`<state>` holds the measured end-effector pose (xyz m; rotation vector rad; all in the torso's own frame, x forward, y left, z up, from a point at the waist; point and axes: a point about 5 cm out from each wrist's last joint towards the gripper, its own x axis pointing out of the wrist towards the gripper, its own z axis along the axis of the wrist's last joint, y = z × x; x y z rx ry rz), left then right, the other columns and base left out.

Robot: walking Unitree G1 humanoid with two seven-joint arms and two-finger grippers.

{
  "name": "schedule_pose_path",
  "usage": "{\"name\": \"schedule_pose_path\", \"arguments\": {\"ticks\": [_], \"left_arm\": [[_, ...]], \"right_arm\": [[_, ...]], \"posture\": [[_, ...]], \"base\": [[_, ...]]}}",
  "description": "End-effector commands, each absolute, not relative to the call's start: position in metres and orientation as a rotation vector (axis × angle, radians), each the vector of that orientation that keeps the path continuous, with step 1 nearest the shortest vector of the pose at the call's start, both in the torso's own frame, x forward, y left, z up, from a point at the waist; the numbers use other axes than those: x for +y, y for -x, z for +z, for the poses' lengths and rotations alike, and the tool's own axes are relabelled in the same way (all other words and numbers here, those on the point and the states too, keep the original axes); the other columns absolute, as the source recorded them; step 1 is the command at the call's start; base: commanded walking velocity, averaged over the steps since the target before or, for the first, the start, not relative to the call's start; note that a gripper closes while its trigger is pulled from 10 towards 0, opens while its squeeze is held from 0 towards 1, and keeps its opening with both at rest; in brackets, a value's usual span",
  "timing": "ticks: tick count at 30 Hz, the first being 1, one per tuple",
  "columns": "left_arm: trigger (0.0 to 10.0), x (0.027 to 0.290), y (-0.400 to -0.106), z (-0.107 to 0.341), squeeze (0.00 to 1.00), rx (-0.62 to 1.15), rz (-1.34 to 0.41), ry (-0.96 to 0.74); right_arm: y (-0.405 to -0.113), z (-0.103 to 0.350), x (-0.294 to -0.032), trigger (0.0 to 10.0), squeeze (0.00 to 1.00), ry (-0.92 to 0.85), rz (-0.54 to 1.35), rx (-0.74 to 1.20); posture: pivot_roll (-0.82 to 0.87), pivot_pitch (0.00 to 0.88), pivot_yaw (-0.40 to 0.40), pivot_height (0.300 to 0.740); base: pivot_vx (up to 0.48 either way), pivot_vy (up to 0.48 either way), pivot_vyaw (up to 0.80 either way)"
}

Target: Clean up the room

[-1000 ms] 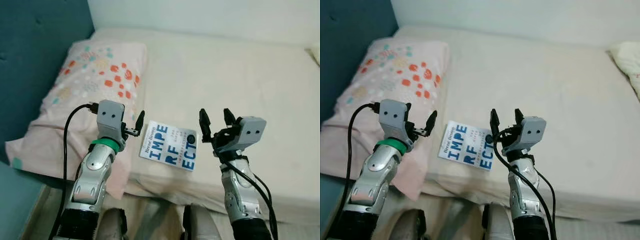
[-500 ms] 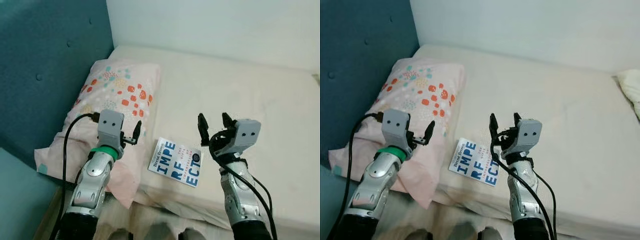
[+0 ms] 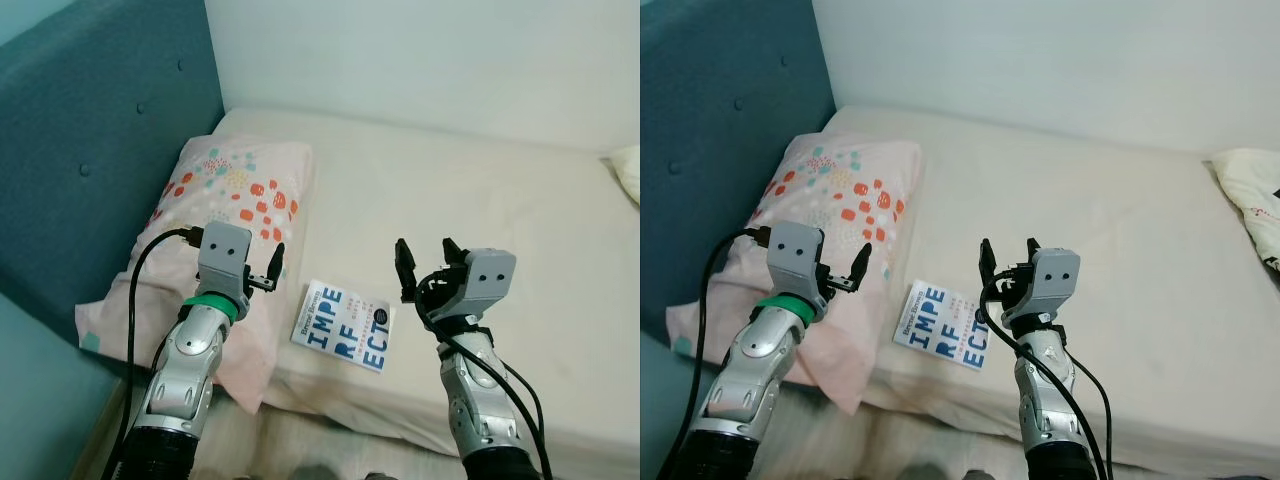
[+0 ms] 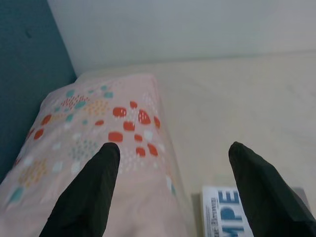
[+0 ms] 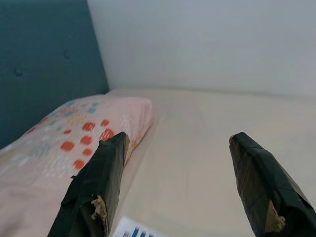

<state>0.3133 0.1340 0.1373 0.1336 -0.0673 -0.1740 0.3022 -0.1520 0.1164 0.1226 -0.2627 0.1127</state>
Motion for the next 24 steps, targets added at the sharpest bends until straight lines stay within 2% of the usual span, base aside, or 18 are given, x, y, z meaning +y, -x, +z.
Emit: {"name": "schedule_pose_path", "arguments": {"ticks": [1, 17, 21, 24], "left_arm": [[10.0, 0.1332, -0.3111, 0.1301, 0.00, -0.049, -0.178, -0.131], [10.0, 0.1337, -0.3122, 0.1311, 0.00, -0.056, -0.177, -0.134], [10.0, 0.1339, -0.3124, 0.1312, 0.00, -0.058, -0.177, -0.133], [10.0, 0.1342, -0.3123, 0.1281, 0.00, -0.034, -0.184, -0.131]], "right_arm": [[-0.2997, 0.1098, -0.1529, 10.0, 0.00, -0.122, 0.102, -0.241], [-0.3005, 0.1088, -0.1536, 10.0, 0.00, -0.135, 0.083, -0.239], [-0.3008, 0.1083, -0.1538, 10.0, 0.00, -0.137, 0.082, -0.235], [-0.3010, 0.1042, -0.1547, 10.0, 0.00, -0.141, 0.078, -0.213]], "posture": [[0.05, 0.053, 0.002, 0.711], [0.05, 0.053, 0.009, 0.711], [0.05, 0.052, 0.009, 0.711], [0.05, 0.051, 0.009, 0.711]], "base": [[-0.420, 0.000, 0.00], [-0.390, 0.000, 0.00], [-0.135, 0.000, 0.00], [0.000, 0.000, -0.67]]}}
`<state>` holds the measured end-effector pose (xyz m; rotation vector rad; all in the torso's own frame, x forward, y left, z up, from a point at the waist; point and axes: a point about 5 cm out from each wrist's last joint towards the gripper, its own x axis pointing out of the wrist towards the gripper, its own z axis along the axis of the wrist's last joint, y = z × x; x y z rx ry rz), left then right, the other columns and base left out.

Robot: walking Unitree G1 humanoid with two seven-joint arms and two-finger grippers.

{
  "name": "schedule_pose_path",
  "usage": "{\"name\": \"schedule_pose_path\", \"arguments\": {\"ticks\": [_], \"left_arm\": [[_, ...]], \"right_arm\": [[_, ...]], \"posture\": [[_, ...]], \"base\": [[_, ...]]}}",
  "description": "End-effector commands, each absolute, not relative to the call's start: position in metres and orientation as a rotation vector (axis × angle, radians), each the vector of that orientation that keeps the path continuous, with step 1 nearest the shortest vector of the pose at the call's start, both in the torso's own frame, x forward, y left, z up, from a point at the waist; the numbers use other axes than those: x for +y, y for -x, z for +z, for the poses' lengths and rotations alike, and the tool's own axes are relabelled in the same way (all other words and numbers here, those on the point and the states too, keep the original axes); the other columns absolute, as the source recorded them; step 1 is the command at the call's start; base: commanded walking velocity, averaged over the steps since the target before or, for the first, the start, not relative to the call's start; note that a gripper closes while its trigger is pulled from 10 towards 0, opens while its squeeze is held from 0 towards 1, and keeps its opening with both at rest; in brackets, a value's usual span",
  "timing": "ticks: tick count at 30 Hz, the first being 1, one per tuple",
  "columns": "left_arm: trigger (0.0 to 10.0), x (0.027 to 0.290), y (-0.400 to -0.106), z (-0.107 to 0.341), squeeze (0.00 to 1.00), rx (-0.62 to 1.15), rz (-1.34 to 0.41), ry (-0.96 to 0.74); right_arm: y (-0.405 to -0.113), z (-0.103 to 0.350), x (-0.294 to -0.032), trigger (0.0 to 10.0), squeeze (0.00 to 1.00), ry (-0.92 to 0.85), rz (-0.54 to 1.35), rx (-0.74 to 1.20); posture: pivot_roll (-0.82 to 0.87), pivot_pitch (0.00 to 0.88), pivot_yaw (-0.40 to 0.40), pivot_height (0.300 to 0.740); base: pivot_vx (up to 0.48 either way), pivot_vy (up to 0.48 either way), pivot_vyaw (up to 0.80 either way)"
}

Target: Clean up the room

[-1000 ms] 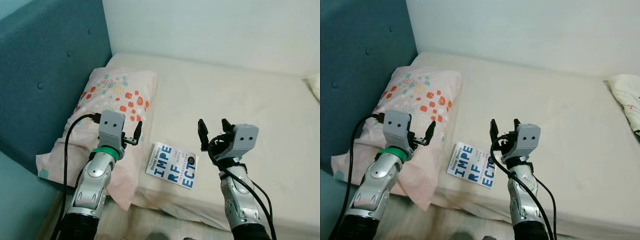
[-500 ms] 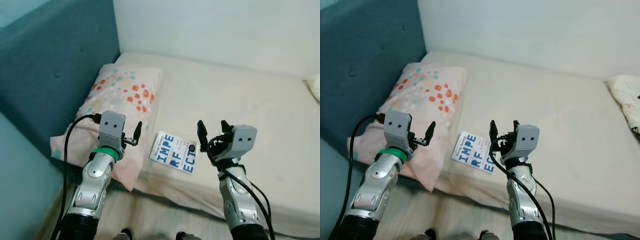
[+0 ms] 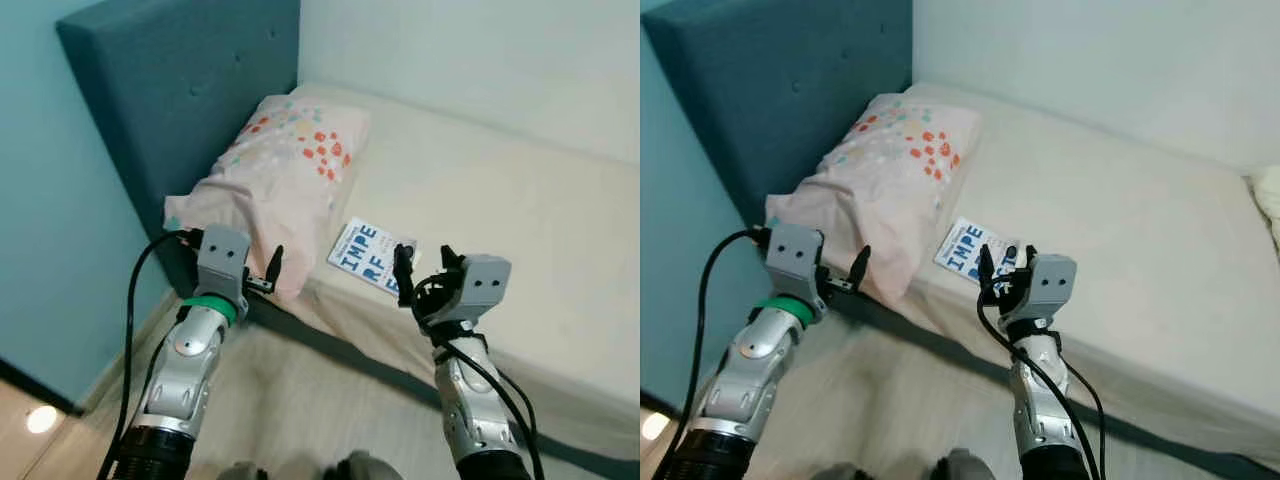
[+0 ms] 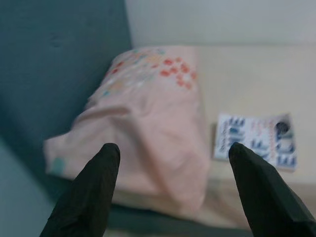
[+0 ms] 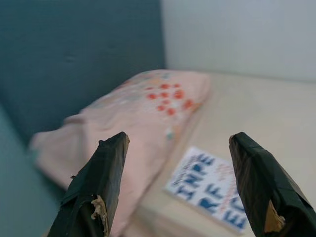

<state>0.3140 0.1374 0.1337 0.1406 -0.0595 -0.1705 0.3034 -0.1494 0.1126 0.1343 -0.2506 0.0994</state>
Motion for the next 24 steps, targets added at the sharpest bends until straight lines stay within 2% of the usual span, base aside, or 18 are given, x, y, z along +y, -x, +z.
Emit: {"name": "schedule_pose_path", "arguments": {"ticks": [1, 12, 21, 24], "left_arm": [[10.0, 0.135, -0.312, 0.121, 0.00, 0.011, -0.196, -0.120], [10.0, 0.157, -0.308, 0.091, 0.00, 0.125, -0.115, -0.147], [10.0, 0.159, -0.306, 0.082, 0.00, 0.170, -0.104, -0.139], [10.0, 0.162, -0.304, 0.067, 0.00, 0.219, -0.091, -0.134]], "right_arm": [[-0.301, 0.099, -0.155, 10.0, 0.00, -0.135, 0.082, -0.190], [-0.301, 0.087, -0.150, 10.0, 0.00, -0.127, 0.105, -0.135], [-0.304, 0.085, -0.150, 10.0, 0.00, -0.124, 0.114, -0.125], [-0.301, 0.071, -0.151, 10.0, 0.00, -0.088, 0.124, -0.067]], "posture": [[0.05, 0.049, 0.009, 0.711], [0.05, 0.044, 0.006, 0.711], [0.05, 0.031, 0.000, 0.711], [0.05, 0.006, -0.009, 0.711]], "base": [[0.000, 0.000, -0.78], [0.000, 0.000, -0.78], [0.000, 0.000, -0.78], [0.000, 0.000, -0.78]]}}
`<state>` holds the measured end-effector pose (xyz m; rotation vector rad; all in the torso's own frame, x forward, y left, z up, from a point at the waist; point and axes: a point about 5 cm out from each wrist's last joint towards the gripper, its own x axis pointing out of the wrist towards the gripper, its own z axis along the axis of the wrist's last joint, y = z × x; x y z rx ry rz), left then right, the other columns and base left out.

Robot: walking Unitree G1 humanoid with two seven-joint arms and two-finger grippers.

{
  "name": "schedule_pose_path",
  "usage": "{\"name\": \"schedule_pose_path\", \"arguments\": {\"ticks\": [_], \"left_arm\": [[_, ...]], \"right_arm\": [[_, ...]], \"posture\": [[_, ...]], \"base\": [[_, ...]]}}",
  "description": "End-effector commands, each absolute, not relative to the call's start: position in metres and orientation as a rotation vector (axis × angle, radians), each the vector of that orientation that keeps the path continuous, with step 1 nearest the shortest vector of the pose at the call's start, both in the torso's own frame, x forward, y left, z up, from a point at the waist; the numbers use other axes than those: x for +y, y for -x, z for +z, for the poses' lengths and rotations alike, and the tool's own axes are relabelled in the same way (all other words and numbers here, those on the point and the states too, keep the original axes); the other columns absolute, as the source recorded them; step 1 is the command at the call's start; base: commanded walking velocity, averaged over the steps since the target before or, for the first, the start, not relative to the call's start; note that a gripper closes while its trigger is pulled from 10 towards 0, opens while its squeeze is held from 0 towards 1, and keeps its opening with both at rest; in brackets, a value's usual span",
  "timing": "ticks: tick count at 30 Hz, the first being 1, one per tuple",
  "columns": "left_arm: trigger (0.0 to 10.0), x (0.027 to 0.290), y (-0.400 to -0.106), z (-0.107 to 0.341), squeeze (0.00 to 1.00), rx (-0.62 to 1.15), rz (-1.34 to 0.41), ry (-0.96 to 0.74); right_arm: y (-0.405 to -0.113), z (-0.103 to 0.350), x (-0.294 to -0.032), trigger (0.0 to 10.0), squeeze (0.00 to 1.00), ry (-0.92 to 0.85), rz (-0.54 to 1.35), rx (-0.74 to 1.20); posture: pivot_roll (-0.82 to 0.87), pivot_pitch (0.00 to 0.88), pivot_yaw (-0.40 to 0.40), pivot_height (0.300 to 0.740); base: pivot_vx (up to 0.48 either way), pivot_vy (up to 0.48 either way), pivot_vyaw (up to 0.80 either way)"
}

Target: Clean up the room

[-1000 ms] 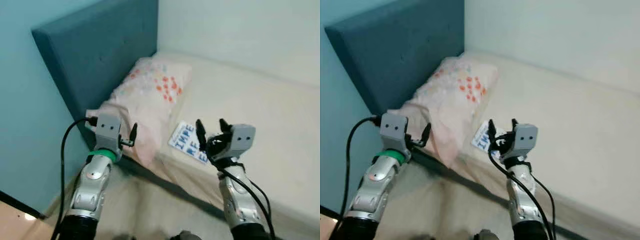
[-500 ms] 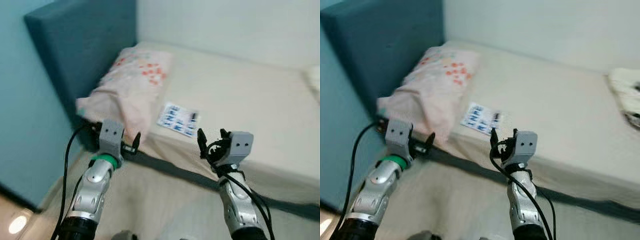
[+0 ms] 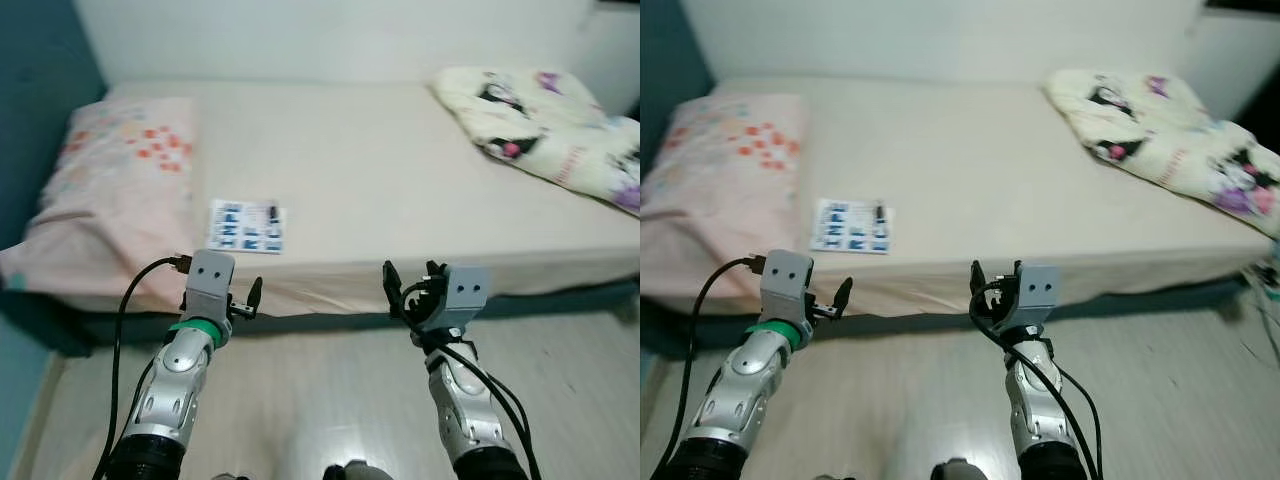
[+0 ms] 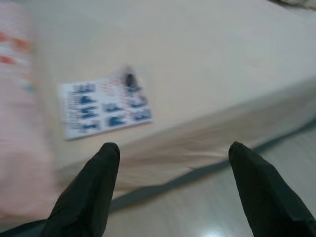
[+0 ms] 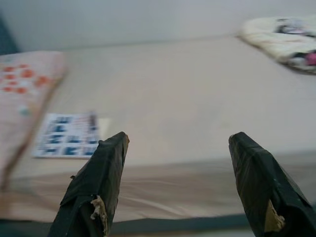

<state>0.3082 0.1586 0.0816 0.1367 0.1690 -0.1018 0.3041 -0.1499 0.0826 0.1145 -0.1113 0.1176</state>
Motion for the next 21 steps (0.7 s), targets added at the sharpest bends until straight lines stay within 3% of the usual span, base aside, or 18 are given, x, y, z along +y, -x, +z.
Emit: {"name": "schedule_pose_path", "arguments": {"ticks": [1, 21], "left_arm": [[10.0, 0.162, -0.304, 0.067, 0.00, 0.219, -0.091, -0.134], [10.0, 0.165, -0.301, 0.052, 0.00, 0.232, -0.076, -0.184]], "right_arm": [[-0.301, 0.071, -0.151, 10.0, 0.00, -0.088, 0.124, -0.067], [-0.299, 0.057, -0.154, 10.0, 0.00, -0.066, 0.128, -0.026]], "posture": [[0.05, 0.006, -0.009, 0.711], [0.05, 0.001, -0.014, 0.711]], "base": [[0.000, 0.000, -0.78], [0.000, 0.000, -0.78]]}}
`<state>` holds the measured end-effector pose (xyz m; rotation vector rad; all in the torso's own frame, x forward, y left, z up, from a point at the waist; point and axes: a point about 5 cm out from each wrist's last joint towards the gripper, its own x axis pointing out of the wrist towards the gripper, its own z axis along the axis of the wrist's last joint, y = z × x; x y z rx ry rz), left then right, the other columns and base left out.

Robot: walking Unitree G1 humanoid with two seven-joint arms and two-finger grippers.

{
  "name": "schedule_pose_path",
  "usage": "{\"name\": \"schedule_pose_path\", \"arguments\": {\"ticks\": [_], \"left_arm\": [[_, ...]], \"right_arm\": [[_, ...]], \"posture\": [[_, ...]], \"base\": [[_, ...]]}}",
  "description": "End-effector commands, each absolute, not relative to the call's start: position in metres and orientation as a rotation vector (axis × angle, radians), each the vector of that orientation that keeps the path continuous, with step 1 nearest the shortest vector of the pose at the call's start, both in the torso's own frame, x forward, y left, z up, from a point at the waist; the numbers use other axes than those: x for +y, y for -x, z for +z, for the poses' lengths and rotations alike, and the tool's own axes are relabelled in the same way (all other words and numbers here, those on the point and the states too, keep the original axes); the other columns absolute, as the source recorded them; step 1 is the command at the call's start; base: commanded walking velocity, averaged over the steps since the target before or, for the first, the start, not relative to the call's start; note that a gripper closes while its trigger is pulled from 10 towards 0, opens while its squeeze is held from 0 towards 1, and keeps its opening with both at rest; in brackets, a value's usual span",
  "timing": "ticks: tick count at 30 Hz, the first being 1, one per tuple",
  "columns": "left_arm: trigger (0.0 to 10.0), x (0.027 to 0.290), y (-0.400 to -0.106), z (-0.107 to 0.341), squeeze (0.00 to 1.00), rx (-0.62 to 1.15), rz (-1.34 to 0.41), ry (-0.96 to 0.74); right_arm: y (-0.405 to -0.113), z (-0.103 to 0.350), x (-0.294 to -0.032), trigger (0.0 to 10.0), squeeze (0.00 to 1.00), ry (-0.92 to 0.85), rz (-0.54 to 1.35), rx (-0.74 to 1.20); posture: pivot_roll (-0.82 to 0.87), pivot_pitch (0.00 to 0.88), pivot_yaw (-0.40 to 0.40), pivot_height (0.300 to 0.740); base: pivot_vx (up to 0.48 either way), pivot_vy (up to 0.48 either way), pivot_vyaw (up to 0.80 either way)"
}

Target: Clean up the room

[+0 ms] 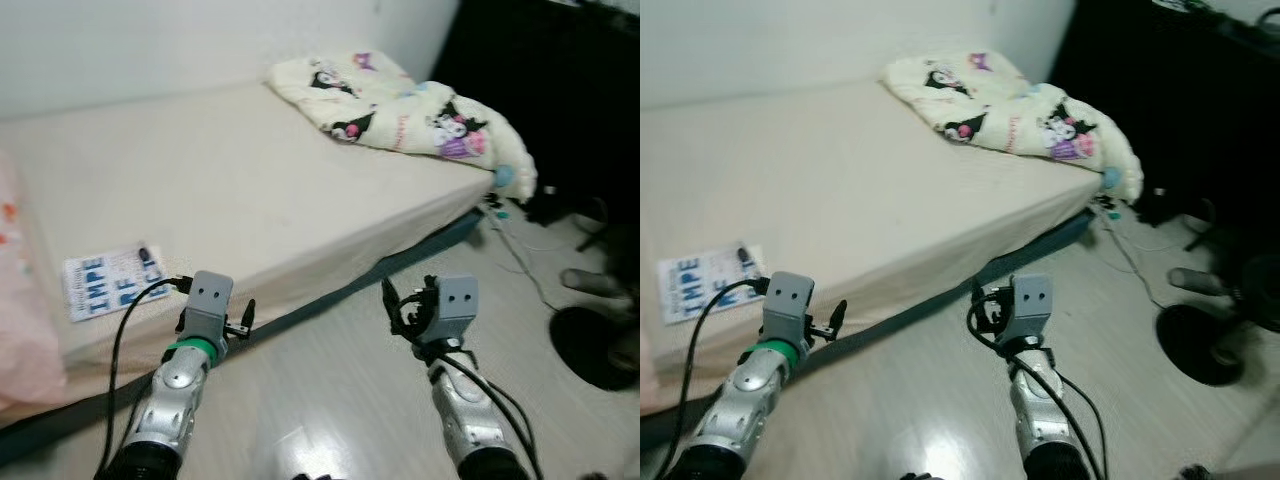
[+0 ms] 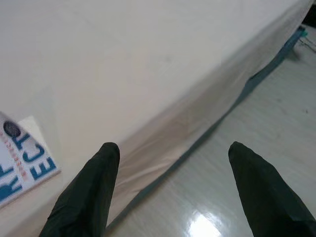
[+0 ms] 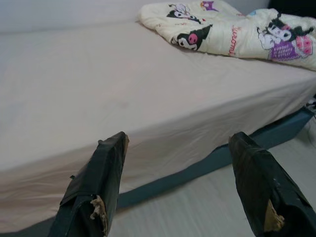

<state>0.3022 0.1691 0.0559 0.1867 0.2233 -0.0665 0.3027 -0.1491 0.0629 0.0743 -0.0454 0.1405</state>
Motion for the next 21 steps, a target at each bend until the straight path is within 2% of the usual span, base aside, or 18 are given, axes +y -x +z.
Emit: {"name": "schedule_pose_path", "arguments": {"ticks": [1, 21], "left_arm": [[10.0, 0.1647, -0.3016, 0.0517, 0.00, 0.230, -0.076, -0.184], [10.0, 0.1623, -0.3021, 0.0506, 0.00, 0.220, -0.079, -0.188]], "right_arm": [[-0.2991, 0.0567, -0.1541, 10.0, 0.00, -0.066, 0.128, -0.027], [-0.2988, 0.0563, -0.1529, 10.0, 0.00, -0.067, 0.126, -0.038]], "posture": [[0.05, 0.001, -0.014, 0.711], [0.05, 0.020, -0.010, 0.711]], "base": [[0.000, 0.000, -0.78], [0.000, 0.000, -0.78]]}}
